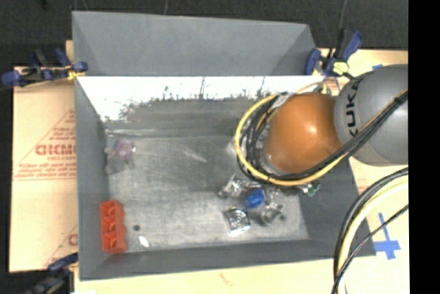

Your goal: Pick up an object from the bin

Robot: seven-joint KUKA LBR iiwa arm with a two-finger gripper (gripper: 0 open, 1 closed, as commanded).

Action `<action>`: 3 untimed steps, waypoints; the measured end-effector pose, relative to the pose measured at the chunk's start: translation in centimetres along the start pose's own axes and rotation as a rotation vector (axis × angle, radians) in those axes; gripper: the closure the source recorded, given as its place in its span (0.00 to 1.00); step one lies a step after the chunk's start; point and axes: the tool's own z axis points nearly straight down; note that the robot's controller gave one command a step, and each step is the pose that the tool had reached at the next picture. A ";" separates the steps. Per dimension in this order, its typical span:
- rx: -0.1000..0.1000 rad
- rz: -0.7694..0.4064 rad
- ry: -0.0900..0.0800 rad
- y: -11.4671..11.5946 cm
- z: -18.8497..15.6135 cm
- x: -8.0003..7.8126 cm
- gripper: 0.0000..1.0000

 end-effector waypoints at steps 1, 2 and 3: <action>0.004 0.001 -0.003 -0.1 -0.2 -0.1 1.00; 0.000 0.003 0.000 0.0 0.0 0.0 0.00; 0.004 0.004 -0.003 -0.1 -0.2 -0.1 1.00</action>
Offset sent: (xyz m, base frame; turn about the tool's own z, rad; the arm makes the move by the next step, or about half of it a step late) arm 0.0000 0.0000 0.0000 0.0000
